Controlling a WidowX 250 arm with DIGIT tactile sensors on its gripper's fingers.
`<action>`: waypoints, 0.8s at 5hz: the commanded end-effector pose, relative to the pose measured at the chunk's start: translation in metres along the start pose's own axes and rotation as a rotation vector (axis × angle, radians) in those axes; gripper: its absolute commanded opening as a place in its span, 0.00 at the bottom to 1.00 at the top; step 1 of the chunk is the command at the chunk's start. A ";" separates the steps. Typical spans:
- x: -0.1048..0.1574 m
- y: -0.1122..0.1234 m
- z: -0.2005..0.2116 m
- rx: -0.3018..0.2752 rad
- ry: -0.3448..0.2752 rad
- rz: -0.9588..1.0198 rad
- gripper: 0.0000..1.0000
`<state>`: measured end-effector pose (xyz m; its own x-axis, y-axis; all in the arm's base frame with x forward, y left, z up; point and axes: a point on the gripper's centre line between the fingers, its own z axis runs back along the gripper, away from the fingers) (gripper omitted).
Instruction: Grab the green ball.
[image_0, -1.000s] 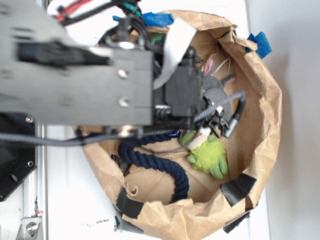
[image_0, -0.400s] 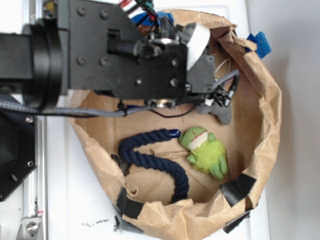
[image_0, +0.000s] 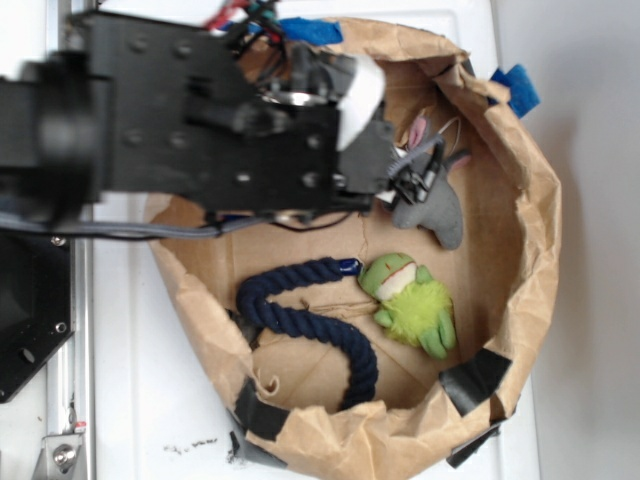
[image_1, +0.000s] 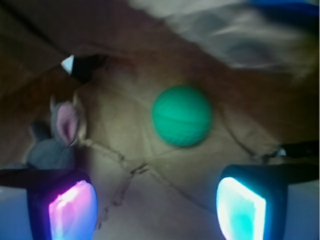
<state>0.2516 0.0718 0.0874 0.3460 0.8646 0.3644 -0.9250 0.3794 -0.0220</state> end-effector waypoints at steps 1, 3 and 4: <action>0.013 0.012 -0.007 0.040 -0.040 0.167 1.00; 0.012 0.011 -0.018 0.040 -0.058 0.206 1.00; 0.012 0.011 -0.020 0.040 -0.063 0.207 1.00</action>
<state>0.2553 0.0824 0.0622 0.1849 0.8958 0.4042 -0.9759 0.2159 -0.0319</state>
